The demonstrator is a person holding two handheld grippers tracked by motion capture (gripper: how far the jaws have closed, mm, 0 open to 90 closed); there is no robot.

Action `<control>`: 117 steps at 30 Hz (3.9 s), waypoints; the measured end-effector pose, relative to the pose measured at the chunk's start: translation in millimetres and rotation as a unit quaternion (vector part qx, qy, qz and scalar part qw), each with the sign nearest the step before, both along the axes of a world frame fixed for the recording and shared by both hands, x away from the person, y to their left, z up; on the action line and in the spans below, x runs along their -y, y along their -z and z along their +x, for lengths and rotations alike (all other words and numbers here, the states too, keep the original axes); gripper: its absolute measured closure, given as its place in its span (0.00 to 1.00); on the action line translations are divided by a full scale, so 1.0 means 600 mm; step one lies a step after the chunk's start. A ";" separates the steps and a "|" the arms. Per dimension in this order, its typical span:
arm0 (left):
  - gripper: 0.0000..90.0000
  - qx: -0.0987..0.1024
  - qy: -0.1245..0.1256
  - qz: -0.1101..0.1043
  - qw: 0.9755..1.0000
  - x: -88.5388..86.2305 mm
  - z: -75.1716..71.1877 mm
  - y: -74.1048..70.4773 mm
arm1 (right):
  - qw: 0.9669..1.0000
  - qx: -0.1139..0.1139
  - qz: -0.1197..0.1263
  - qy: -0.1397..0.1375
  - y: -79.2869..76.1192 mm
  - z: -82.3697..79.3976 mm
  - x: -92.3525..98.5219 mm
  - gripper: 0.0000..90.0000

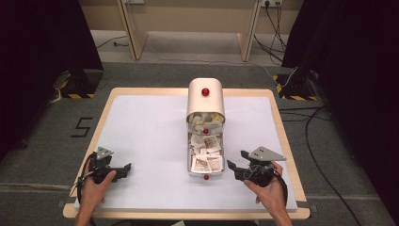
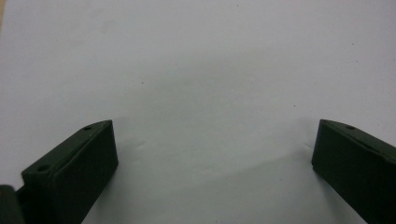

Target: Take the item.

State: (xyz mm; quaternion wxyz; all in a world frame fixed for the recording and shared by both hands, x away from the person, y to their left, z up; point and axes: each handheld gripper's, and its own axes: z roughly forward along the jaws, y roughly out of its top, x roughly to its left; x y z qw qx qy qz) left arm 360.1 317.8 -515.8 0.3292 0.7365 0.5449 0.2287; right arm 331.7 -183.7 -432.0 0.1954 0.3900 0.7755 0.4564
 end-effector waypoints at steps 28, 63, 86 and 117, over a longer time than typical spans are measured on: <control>0.00 0.000 -0.001 -0.001 1.000 0.000 0.000 0.000 | 0.996 -0.017 -0.016 -0.088 0.011 0.012 -0.110 0.44; 0.00 0.000 0.000 0.001 1.000 0.000 0.000 0.000 | 0.990 -0.046 -0.033 -0.127 0.044 0.033 -0.150 0.62; 0.00 0.001 -0.001 -0.001 1.000 0.000 0.000 0.000 | 0.991 -0.012 -0.020 -0.130 0.016 0.030 -0.133 0.92; 0.00 0.000 0.000 0.000 1.000 0.000 0.000 0.000 | 0.996 0.019 0.027 -0.078 -0.028 0.040 -0.056 0.92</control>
